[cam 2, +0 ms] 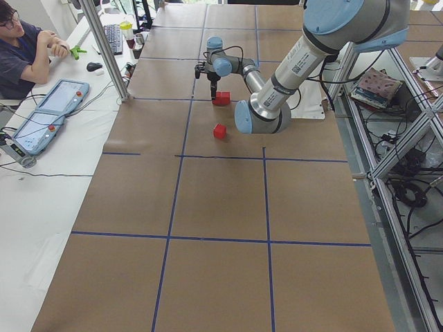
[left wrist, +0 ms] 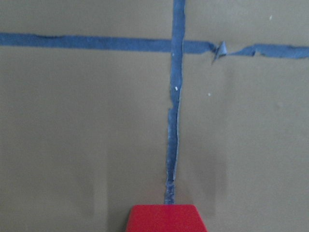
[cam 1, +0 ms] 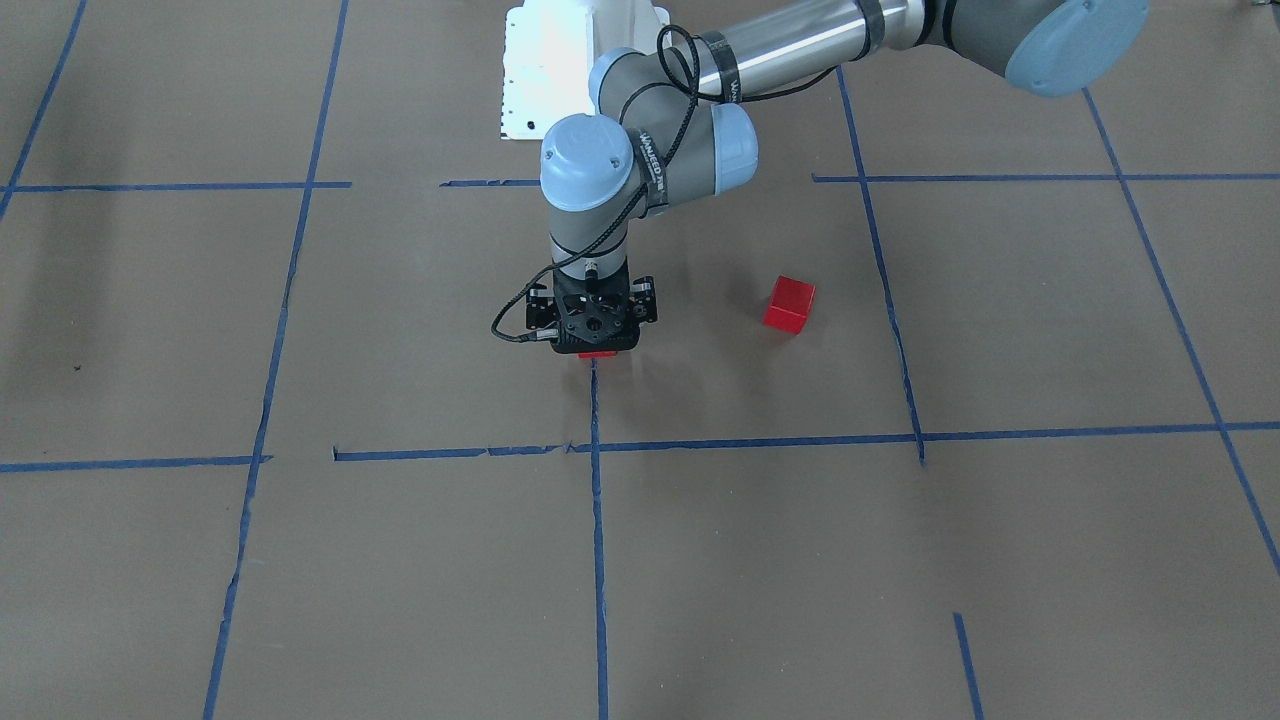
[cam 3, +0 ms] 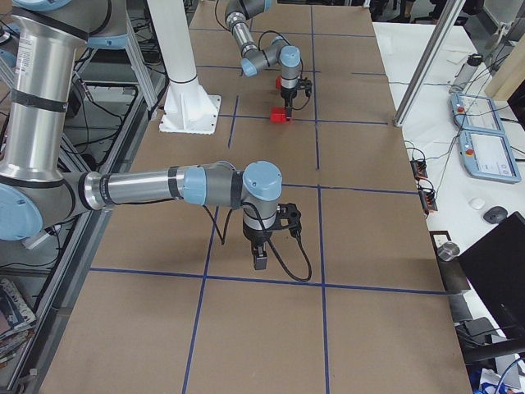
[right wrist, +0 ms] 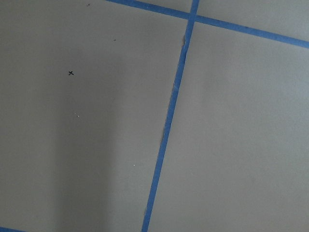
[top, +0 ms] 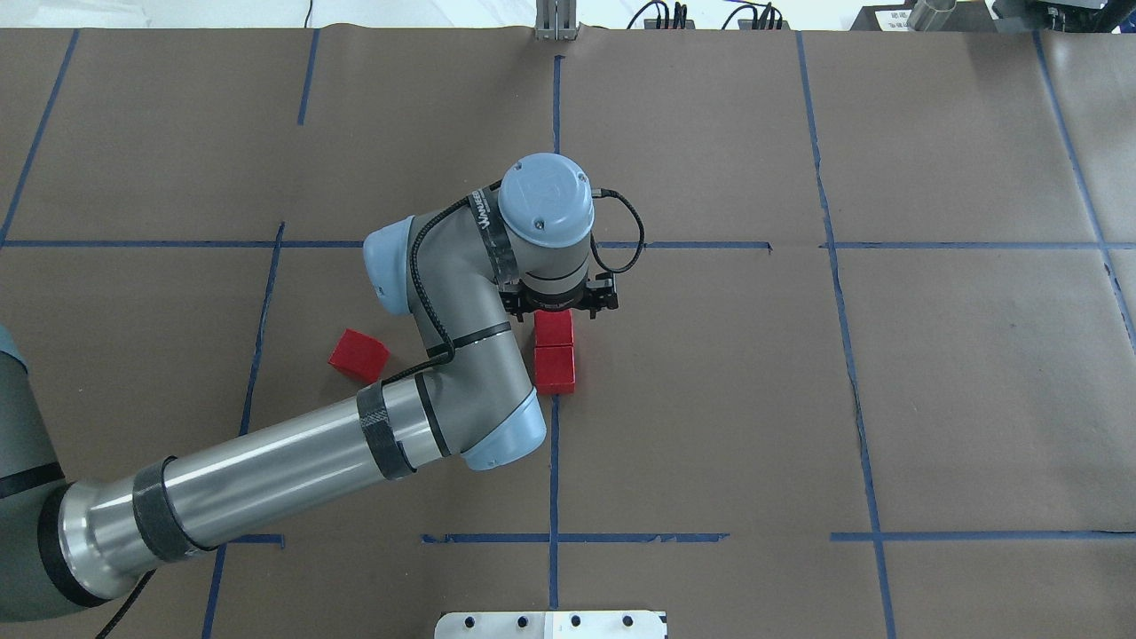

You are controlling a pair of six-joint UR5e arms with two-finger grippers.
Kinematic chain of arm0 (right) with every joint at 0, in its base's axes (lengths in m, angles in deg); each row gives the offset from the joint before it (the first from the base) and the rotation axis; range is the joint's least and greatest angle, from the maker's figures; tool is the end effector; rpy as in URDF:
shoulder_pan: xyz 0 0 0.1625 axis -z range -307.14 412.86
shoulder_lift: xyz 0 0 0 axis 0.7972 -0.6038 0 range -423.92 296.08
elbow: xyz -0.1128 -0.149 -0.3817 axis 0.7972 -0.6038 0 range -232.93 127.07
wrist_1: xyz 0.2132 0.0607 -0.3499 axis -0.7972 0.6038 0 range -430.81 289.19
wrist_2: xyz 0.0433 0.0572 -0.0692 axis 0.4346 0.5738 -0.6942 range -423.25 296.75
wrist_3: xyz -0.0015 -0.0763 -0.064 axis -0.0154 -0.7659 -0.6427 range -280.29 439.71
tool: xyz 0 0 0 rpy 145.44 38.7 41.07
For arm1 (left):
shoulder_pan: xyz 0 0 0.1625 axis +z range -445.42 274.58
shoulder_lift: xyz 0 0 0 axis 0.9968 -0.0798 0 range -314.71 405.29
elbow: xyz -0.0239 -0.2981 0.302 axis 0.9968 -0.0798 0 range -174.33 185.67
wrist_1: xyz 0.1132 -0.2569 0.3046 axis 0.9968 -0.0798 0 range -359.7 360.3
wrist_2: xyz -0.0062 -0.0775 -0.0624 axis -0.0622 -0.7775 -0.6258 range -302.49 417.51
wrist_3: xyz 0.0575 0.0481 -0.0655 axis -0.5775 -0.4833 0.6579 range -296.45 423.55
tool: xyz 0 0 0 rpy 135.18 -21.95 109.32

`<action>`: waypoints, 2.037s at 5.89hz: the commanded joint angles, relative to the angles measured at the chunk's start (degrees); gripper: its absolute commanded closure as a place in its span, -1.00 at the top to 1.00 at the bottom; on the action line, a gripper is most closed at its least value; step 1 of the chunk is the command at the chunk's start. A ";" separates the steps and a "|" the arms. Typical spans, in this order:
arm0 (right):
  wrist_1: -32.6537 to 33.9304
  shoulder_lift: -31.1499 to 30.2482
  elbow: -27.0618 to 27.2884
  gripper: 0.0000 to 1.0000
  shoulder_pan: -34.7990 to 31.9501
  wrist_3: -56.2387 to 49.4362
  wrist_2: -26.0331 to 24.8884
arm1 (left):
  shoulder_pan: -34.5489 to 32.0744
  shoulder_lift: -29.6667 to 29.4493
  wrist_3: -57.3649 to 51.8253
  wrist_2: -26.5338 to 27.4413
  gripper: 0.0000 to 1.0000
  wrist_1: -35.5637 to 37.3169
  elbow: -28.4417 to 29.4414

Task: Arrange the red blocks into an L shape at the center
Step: 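Open the left gripper and lift it back toward the last cube, then lower the left gripper onto the last red cube and grasp it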

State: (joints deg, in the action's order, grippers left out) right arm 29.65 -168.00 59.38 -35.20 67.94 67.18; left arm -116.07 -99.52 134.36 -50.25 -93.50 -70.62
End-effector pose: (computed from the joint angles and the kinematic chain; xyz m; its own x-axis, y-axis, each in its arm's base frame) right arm 0.0558 -0.3834 0.5983 0.7387 -0.2043 0.6423 0.1885 0.9775 0.0942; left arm 0.6189 -0.4864 0.1465 0.6741 -0.0356 -0.7378 0.0832 0.9961 0.0280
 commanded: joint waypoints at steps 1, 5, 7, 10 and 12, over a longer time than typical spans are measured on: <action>0.00 0.02 0.01 0.99 0.00 0.09 0.00 | -4.48 5.10 -7.22 -4.01 1.00 6.58 -10.22; 0.00 0.02 -0.08 0.99 0.00 0.09 0.00 | -7.33 27.70 -14.12 -6.33 1.00 5.75 -29.09; 0.00 0.02 -0.08 0.99 0.00 0.09 0.00 | -6.54 28.00 -15.08 -5.98 1.00 4.09 -28.23; 0.00 0.02 -0.17 0.99 0.00 0.09 0.00 | -4.25 30.20 -20.10 -3.16 1.00 -0.23 -26.73; 0.00 0.02 -0.08 0.99 0.00 0.00 0.00 | -3.02 29.93 -20.27 -3.16 1.00 -0.32 -25.76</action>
State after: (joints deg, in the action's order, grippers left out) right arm 29.64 -167.98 59.23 -35.20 67.96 67.18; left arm -119.52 -69.53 114.24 -53.42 -93.77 -96.66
